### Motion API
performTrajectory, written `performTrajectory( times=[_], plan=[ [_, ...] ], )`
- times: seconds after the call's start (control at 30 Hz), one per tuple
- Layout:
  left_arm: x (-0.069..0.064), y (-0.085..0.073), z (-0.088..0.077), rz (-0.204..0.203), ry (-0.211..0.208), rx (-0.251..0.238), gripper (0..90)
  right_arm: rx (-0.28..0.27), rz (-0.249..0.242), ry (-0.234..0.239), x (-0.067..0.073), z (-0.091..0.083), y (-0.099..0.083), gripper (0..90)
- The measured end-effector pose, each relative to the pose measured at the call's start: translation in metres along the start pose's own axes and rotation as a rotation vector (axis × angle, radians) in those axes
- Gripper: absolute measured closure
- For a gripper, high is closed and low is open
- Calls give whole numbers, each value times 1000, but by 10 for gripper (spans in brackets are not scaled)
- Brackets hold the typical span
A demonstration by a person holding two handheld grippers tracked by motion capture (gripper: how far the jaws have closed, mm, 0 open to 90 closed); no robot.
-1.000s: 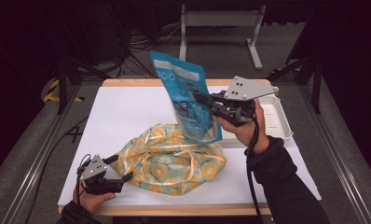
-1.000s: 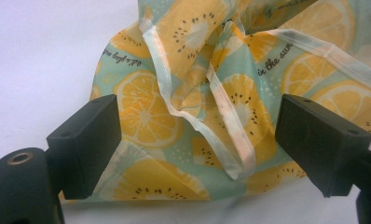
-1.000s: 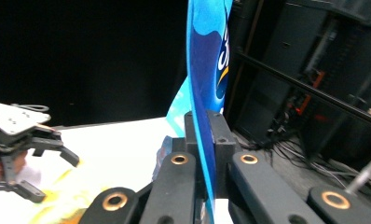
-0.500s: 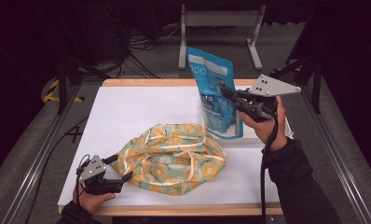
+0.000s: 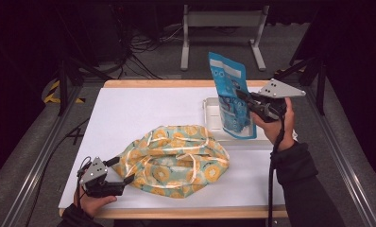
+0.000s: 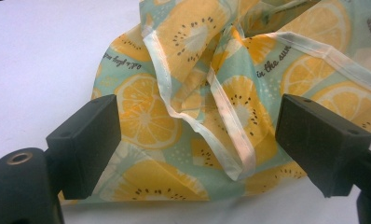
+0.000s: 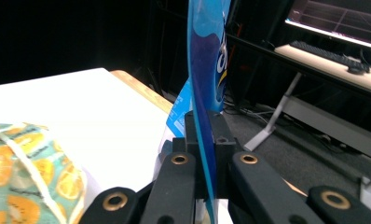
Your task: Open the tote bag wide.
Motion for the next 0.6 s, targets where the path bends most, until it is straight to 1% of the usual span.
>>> performTrajectory(
  times=[0.17,0.37,0.43,0.5,0.6],
  plan=[
    [0,0,0,1,-2,0,151,15,32,-13,-11,6,-11,896],
    [0,0,0,2,-4,1,151,36,50,-39,-21,12,-22,896],
    [0,0,0,1,-5,8,151,38,66,-42,-24,14,-27,896],
    [-1,-1,0,10,-3,17,151,42,76,-46,-27,17,-32,896],
    [-1,-1,0,6,-7,10,151,50,73,-67,-31,20,-38,896]
  ],
)
Point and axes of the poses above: each handheld gripper's, and its own axes: z roughly forward along the jaws, y roughly out of its top, x roughly to its left, the point moved 9 cm from there along z, roughly forward along the jaws, and after that the axes turned 1 degree about z, right-handed, at the moved point
